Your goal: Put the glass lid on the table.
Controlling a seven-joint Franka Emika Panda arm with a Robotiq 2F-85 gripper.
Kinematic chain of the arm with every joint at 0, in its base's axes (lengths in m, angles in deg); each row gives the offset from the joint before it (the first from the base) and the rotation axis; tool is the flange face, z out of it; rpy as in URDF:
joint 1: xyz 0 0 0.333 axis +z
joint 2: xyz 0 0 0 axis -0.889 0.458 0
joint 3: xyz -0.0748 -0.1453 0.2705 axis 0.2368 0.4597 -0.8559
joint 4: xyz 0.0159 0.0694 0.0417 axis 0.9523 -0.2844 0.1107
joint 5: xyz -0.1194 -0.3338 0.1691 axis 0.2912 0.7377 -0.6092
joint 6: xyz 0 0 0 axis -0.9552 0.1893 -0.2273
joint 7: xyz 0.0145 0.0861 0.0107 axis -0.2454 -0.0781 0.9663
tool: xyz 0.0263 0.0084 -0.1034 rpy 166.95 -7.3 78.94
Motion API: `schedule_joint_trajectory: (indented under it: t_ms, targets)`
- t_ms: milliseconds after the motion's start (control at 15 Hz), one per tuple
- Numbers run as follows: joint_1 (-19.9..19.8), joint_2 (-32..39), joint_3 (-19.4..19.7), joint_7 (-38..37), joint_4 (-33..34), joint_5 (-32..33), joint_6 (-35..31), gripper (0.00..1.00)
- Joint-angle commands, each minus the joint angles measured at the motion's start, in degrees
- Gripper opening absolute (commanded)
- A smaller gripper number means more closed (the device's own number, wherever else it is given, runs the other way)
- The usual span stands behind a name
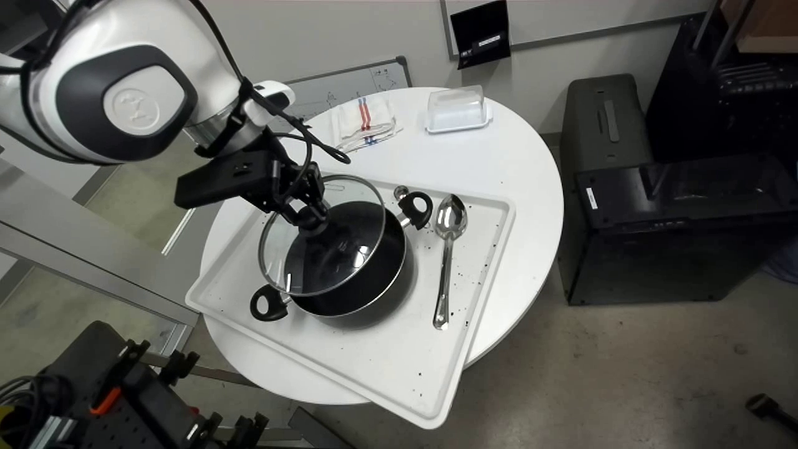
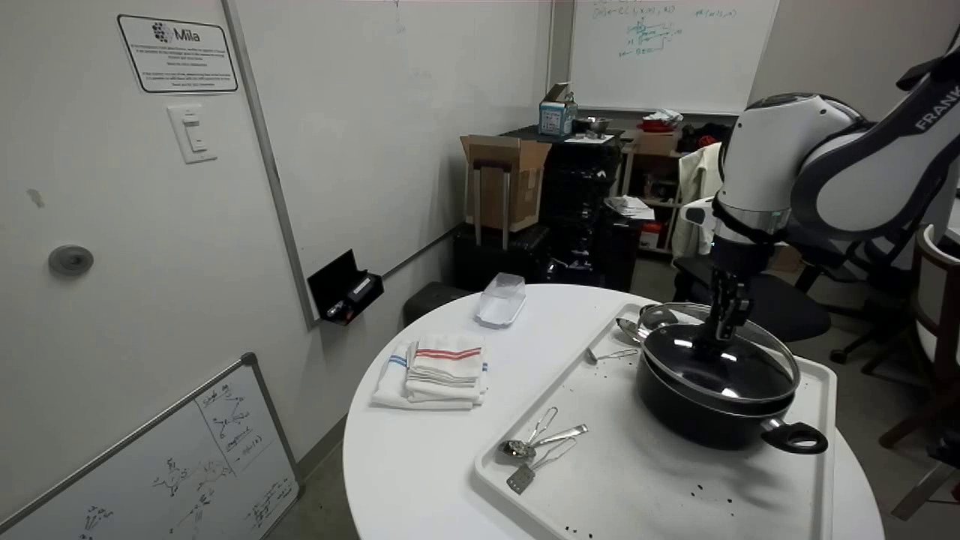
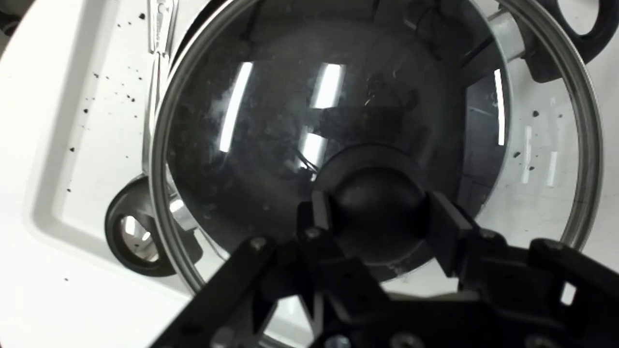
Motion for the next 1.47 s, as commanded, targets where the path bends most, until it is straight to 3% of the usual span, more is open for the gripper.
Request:
schedule_joint_trajectory:
  t_ms: [0,733,1400]
  targets:
    - [2.9,-1.8,-1.2,0.0,-0.7,2.6,2.6,0.25]
    - [18.0,4.3,-3.7,-6.9,3.9,14.7,5.5,0.25]
    - [23.5,14.1,-3.5,-8.0,11.4,17.3,5.1,0.25]
